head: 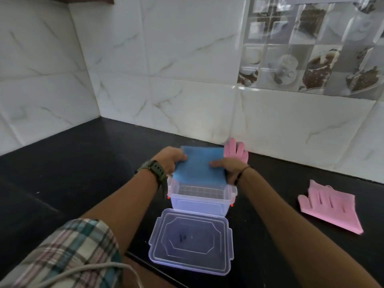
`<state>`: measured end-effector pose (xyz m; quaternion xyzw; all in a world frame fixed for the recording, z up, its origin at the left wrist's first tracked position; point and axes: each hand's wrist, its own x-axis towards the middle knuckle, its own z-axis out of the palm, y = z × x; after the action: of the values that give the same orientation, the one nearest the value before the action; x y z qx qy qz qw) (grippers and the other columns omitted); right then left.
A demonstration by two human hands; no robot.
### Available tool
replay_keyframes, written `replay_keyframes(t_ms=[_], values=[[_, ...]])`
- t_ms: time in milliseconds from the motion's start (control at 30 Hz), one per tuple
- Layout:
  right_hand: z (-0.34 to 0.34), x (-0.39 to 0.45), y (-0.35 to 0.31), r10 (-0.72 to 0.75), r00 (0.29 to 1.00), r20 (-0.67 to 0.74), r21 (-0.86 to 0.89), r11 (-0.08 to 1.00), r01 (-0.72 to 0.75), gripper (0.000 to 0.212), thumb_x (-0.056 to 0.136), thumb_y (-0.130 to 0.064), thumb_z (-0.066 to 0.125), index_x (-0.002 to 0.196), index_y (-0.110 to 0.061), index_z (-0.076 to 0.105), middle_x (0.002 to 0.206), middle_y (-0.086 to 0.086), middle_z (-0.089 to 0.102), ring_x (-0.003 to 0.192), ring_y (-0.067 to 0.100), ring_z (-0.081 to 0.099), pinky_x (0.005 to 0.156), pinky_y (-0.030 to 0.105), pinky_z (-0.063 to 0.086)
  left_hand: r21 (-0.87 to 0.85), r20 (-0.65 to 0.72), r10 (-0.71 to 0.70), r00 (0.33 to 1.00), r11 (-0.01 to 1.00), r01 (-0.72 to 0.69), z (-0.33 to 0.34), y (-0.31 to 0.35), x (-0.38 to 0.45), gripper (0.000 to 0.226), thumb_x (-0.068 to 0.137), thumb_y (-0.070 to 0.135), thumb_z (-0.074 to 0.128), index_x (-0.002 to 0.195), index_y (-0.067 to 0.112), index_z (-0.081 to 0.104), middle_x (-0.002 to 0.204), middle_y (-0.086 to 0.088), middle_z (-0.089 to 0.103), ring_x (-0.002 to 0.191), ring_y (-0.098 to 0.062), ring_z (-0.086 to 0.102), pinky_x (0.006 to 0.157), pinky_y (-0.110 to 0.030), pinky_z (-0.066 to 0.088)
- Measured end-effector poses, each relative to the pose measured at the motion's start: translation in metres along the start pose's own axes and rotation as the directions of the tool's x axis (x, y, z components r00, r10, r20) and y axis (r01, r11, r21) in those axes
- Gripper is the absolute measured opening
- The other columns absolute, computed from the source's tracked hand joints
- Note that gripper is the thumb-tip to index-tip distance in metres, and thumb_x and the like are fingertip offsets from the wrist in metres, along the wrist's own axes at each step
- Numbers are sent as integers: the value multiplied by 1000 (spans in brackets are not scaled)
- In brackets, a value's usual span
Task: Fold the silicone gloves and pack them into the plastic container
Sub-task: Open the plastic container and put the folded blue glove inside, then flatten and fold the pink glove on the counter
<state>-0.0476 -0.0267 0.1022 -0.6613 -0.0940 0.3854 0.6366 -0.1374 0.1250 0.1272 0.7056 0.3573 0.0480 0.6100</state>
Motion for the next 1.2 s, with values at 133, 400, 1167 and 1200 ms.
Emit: replay_keyframes(t_ms=[133,400,1167,1200], values=[[19,19,29,53,980,-189,-234,967,-97,38,81,12,57,119,11,53,120,28,59,104,37,59,88,45,48,144,-36,74,997,987,-68,3,-34,13,6,89,-5,51,86,-9,53,106,-27,54,87,-34,60,75,-39,51],[19,43,52,7,967,-255,-851,474,-228,45,87,-7,57,129,5,47,133,21,52,123,32,51,97,34,44,592,-5,99,995,802,-77,50,-67,33,35,92,4,43,126,-2,50,133,-19,53,123,-31,51,100,-32,44],[-238,-65,15,-290,753,-591,-742,562,-366,16,81,-14,55,72,-2,61,91,23,66,87,30,63,53,23,38,564,397,317,861,655,-502,284,25,-16,16,82,-3,53,66,-4,53,108,-31,66,106,-39,64,85,-44,54],[-259,-72,27,-268,741,-616,-717,581,-386,16,81,-13,55,72,-2,62,90,23,67,82,28,62,49,21,36,548,406,293,866,680,-487,305,20,-19,20,81,-4,52,62,0,49,100,-30,68,98,-37,67,81,-42,55]])
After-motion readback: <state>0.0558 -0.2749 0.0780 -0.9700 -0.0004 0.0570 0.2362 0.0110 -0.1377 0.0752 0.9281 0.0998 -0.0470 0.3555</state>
